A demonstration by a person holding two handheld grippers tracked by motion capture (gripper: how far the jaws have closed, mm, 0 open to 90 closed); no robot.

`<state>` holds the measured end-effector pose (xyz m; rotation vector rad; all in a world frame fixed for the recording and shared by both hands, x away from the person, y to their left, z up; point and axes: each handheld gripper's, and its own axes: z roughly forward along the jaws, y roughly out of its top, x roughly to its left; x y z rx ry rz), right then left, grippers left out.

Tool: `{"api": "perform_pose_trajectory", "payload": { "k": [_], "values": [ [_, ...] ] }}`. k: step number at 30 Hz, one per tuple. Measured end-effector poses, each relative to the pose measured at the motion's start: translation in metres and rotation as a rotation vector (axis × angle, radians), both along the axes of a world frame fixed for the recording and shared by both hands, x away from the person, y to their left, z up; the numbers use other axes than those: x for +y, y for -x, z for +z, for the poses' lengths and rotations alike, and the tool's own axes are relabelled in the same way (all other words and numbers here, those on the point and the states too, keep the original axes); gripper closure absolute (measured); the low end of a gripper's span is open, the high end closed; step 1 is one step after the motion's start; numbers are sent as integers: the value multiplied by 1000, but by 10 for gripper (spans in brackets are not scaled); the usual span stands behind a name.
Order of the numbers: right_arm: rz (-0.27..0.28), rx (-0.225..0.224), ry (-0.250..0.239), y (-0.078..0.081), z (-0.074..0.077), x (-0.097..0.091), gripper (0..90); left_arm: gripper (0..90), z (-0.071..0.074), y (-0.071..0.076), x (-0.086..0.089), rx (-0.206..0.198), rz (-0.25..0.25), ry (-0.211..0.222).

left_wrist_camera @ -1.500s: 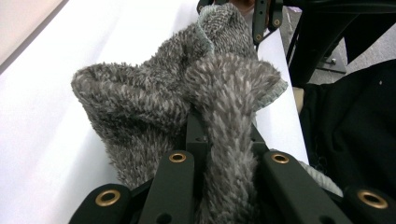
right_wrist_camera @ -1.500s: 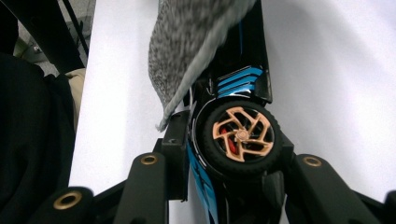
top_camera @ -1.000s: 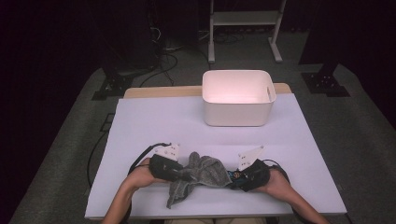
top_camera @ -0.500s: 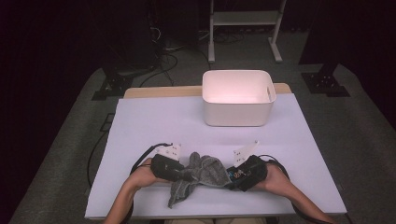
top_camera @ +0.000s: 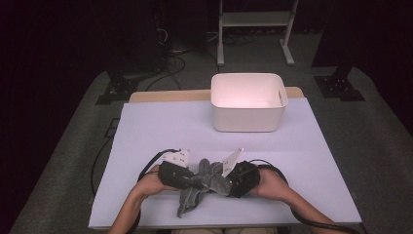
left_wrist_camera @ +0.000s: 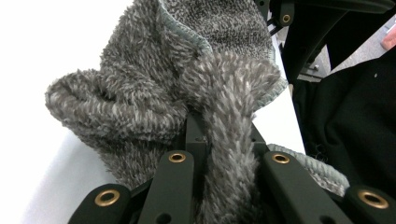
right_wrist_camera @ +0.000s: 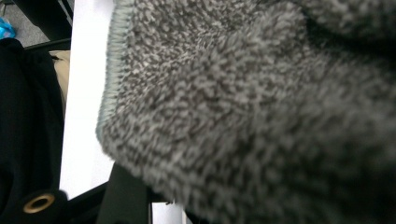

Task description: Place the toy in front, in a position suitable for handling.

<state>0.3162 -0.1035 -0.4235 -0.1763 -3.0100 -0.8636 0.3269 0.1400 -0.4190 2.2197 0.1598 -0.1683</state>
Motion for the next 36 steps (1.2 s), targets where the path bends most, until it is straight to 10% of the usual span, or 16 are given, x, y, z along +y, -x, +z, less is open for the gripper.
{"api": "perform_pose_trajectory", "payload": {
  "k": [5, 10, 19, 23, 32, 36],
  "values": [
    [-8, 41, 7, -5, -1, 5, 503, 794, 0, 0, 0, 2, -1, -2],
    [13, -17, 36, -1, 3, 9, 534, 794, 2, 0, 5, -1, 9, 1],
    [-58, 2, -202, -11, 5, -4, 547, 794, 2, -1, 39, -27, 105, -27],
    [-65, 3, -261, -11, 5, -2, 551, 794, 9, -2, 36, -27, 91, 33],
    [-51, 26, -475, -15, 10, -7, 554, 796, 57, 0, 29, -106, 43, 91],
    [-41, 30, -498, -15, 9, -6, 554, 795, 74, 2, 15, -137, 11, 75]
  ]
}}
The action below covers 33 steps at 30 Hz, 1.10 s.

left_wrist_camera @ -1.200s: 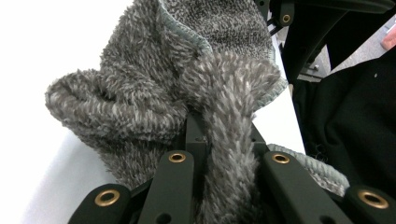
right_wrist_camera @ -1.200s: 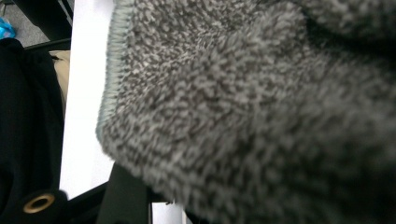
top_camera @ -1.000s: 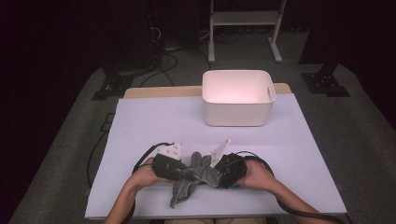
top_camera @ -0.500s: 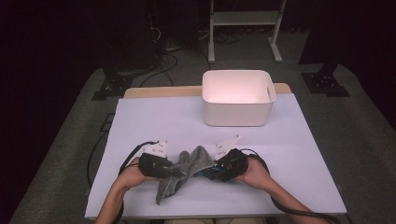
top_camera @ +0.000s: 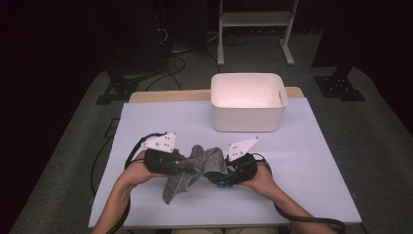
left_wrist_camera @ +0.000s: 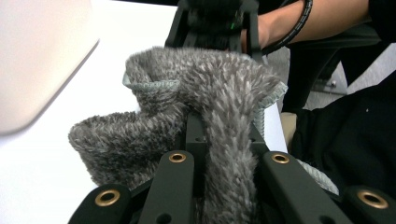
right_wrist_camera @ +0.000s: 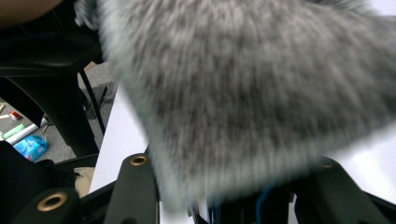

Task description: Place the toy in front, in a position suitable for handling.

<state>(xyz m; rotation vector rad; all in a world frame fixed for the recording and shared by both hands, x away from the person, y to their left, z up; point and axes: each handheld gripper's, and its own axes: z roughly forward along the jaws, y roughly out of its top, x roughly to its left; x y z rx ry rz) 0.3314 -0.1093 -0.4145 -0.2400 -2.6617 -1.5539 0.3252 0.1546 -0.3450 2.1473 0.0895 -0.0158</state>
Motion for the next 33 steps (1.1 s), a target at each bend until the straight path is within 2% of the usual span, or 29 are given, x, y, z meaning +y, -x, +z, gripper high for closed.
{"api": "perform_pose_trajectory", "payload": {
  "k": [1, 3, 8, 11, 13, 16, 19, 23, 27, 31, 33],
  "values": [
    [-2, 5, 9, 1, -1, 0, 554, 795, 1, -1, -5, -5, -9, -15],
    [-16, -7, 9, 3, 0, -3, 553, 795, 3, -3, -12, -3, -21, -1],
    [-38, -18, 25, 7, 6, -17, 538, 794, 8, -4, -28, -20, -49, -3],
    [-48, -45, 44, 11, 12, -28, 548, 793, 11, -6, -30, -19, -48, 15],
    [-34, -31, 45, 11, 13, -32, 557, 793, 12, -8, -29, -27, -42, 4],
    [-30, -40, 42, 13, 12, -36, 558, 794, 8, -9, -27, -20, -25, -22],
    [-28, -47, 40, 14, 12, -35, 559, 794, 5, -9, -24, -6, -23, -16],
    [-18, -57, 46, 14, 12, -29, 559, 794, 12, -7, -30, -24, -41, -26],
    [-12, -68, 56, 15, 12, -23, 558, 794, 22, -8, -44, -44, -77, -56],
    [-7, -70, 55, 15, 11, -22, 557, 758, 25, -8, -60, -18, -92, -69],
    [-8, -69, 52, 16, 10, -23, 557, 684, 25, -11, -64, 3, -54, -79]
  ]
}}
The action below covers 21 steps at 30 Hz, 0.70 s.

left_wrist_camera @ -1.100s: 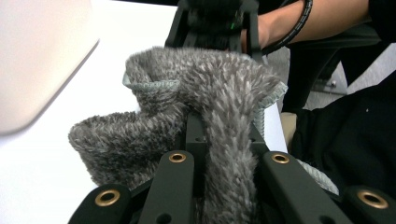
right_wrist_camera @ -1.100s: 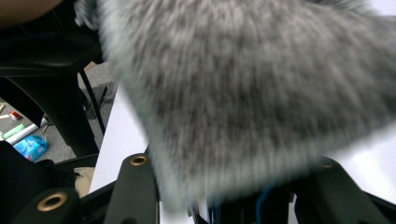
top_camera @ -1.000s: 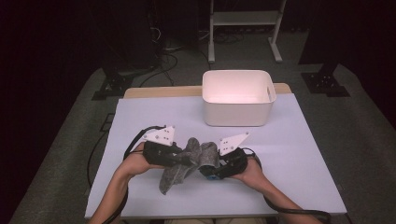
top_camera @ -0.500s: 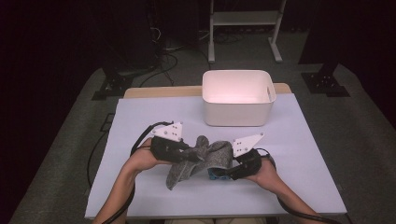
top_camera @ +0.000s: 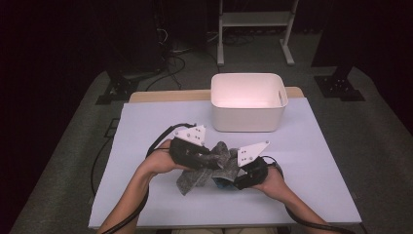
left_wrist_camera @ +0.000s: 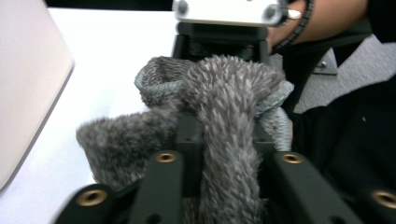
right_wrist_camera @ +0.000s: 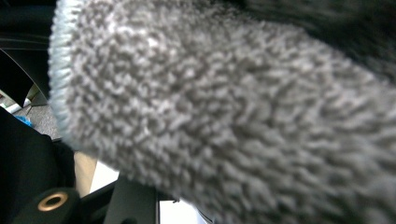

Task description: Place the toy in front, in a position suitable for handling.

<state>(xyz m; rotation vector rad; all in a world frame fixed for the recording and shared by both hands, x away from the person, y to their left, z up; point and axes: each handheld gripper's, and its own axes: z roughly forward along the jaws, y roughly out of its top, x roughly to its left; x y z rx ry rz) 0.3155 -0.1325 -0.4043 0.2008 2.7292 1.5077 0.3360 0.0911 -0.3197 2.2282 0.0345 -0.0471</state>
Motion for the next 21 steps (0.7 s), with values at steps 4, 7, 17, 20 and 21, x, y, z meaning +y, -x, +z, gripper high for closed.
{"api": "perform_pose_trajectory", "payload": {
  "k": [4, 7, 17, 20, 21],
  "values": [
    [4, -3, 1, 0, 0, 0, 557, 595, -4, -5, -5, 52, 23, 1],
    [10, -17, 8, 2, 0, -1, 557, 597, -6, -8, -6, 94, 11, 10],
    [7, -20, 10, 2, 1, -2, 561, 804, 0, 1, -1, 10, 6, -19],
    [4, -11, 5, 1, 1, -5, 561, 814, 2, 4, 6, -1, 11, -33],
    [1, -9, 1, 0, 1, -5, 561, 814, 2, 5, 9, -19, 19, -42]
  ]
}}
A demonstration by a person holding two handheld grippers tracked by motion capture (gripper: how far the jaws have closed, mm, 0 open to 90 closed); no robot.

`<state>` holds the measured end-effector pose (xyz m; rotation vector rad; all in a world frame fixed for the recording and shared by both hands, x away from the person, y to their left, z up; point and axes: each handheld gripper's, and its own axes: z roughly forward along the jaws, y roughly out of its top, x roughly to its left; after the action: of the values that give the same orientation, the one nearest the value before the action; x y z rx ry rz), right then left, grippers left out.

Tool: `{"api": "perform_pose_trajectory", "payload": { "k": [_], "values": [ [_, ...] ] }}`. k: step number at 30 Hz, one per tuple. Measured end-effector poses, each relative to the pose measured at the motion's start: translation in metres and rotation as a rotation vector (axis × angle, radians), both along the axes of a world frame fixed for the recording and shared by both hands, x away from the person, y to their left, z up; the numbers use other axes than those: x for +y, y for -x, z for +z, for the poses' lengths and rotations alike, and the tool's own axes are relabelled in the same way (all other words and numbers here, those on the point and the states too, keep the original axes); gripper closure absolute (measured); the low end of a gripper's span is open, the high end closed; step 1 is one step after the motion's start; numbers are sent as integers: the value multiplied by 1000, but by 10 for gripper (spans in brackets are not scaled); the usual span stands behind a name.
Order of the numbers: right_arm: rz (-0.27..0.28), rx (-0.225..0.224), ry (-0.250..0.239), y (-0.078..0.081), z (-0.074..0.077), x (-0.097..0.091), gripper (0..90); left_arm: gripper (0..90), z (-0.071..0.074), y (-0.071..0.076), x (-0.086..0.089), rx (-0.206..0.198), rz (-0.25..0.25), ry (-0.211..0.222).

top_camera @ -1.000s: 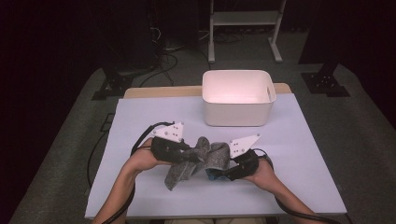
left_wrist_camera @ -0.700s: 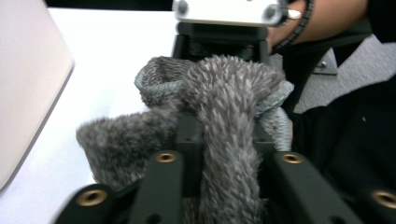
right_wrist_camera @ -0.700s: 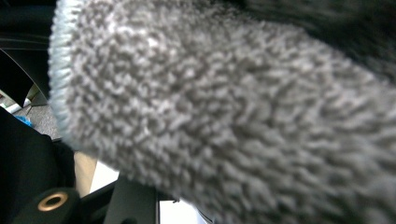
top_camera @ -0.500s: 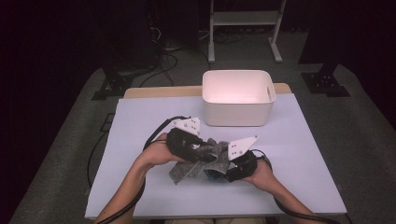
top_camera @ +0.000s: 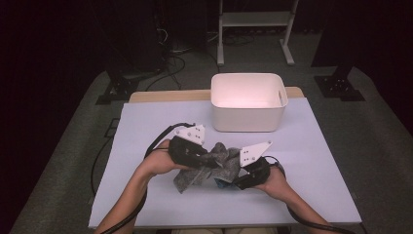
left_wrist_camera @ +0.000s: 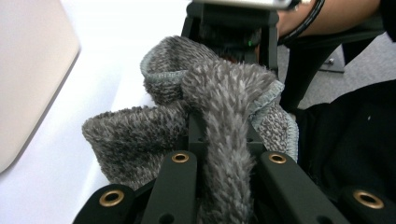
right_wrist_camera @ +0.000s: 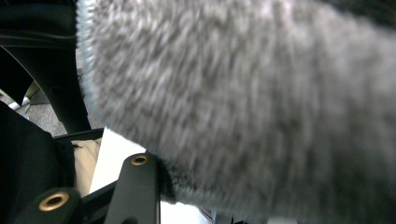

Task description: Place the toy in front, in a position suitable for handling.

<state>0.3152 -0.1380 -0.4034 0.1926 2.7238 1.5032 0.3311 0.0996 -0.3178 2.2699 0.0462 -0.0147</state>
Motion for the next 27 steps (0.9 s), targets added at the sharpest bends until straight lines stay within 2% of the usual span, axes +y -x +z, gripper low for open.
{"api": "perform_pose_trajectory", "payload": {
  "k": [3, 4, 6, 7, 8, 9, 12, 17, 21, 27],
  "values": [
    [-12, 18, -15, -2, -1, -6, 561, 814, -1, 3, 11, -6, 20, -10],
    [-21, 34, -24, -2, -1, -9, 561, 814, -2, 3, 14, 0, 19, -14],
    [-26, 42, -35, -4, -1, -12, 560, 814, -6, 5, 21, 10, 35, -16],
    [-28, 44, -37, -4, -2, -14, 560, 814, -8, 5, 24, 12, 35, -30],
    [-30, 44, -38, -3, -2, -15, 560, 814, -10, 6, 26, 5, 44, -31],
    [-32, 45, -38, -3, -2, -15, 560, 814, -11, 6, 28, 17, 47, -22],
    [-28, 40, -33, -3, -1, -14, 560, 811, -10, 8, 29, 16, 37, -8],
    [-29, 42, -31, -3, -1, -12, 560, 751, -2, 8, 14, -8, 9, 16],
    [-29, 37, -30, -3, -1, -11, 560, 702, -1, 8, -3, -11, -28, -5],
    [-37, 55, -43, -5, -2, -15, 560, 630, 5, 6, -19, -13, -37, -14]
  ]
}}
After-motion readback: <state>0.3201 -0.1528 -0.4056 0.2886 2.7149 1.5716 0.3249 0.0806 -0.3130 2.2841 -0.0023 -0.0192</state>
